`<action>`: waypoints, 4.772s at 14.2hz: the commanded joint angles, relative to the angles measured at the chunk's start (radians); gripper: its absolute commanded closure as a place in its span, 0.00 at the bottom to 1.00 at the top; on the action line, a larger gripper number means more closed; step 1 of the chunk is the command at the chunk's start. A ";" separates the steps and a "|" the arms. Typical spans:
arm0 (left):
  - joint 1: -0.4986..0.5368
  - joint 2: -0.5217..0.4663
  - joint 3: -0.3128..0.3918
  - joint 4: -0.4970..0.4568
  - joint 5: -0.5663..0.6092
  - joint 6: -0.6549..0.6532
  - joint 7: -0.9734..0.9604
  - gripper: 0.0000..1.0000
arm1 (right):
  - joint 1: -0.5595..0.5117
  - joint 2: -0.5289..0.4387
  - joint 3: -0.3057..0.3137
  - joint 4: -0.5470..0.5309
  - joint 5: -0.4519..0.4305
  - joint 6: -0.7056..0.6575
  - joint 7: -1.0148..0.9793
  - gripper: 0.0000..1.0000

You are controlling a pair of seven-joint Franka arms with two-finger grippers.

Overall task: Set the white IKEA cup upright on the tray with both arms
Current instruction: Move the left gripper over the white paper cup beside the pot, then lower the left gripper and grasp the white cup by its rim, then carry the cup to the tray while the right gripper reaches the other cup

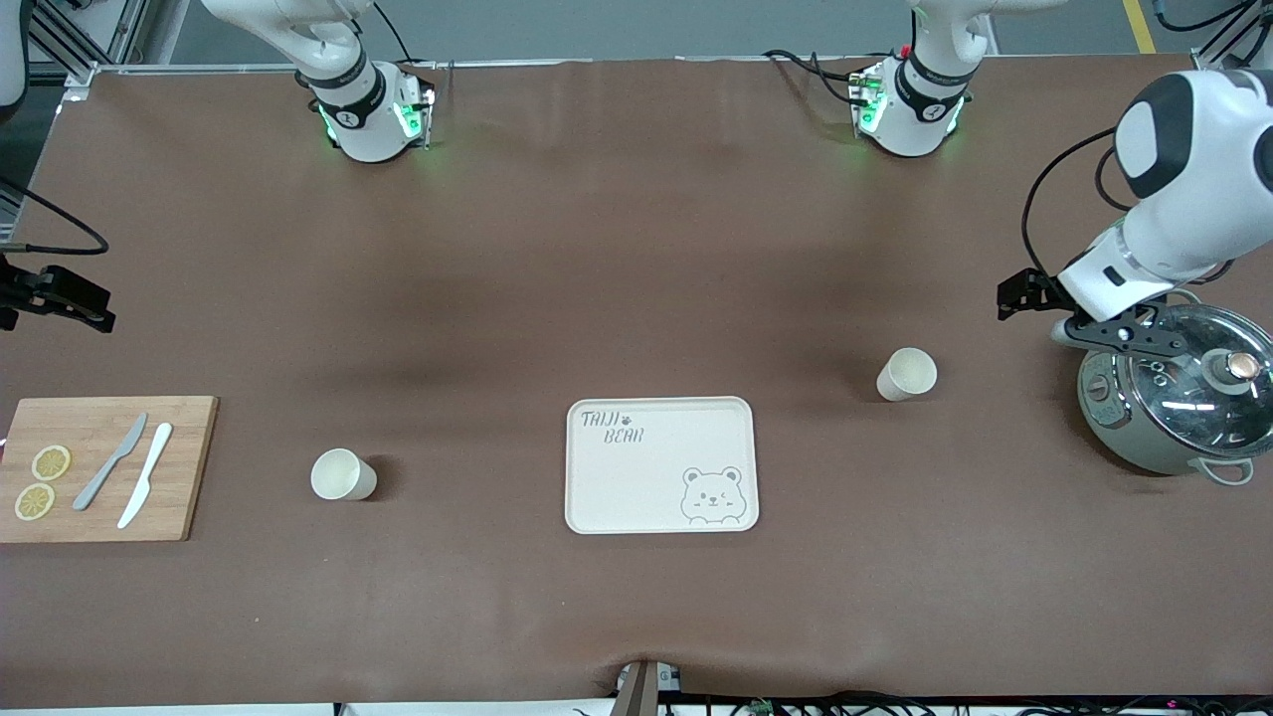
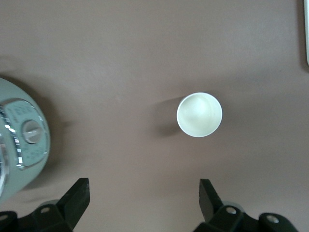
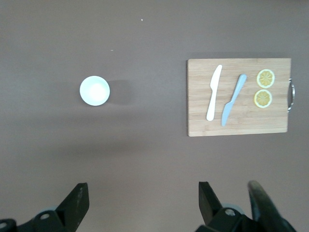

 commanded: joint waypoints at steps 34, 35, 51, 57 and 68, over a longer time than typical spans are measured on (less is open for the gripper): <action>0.028 0.287 -0.108 -0.291 -0.070 0.782 -0.131 0.64 | -0.076 -0.009 0.010 0.008 0.085 -0.007 0.003 0.00; 0.054 0.284 -0.108 -0.288 -0.068 0.776 -0.109 1.00 | -0.076 -0.009 0.010 0.008 0.085 -0.007 0.003 0.00; -0.014 0.333 -0.195 -0.101 -0.066 0.659 -0.423 1.00 | 0.011 0.114 0.016 -0.029 0.102 0.143 0.010 0.00; -0.184 0.434 -0.185 0.167 -0.009 0.465 -0.759 1.00 | 0.048 0.213 0.016 -0.134 0.089 0.348 -0.016 0.00; -0.364 0.632 -0.183 0.459 0.197 0.324 -1.213 1.00 | 0.099 0.299 0.016 -0.302 0.092 0.632 -0.016 0.00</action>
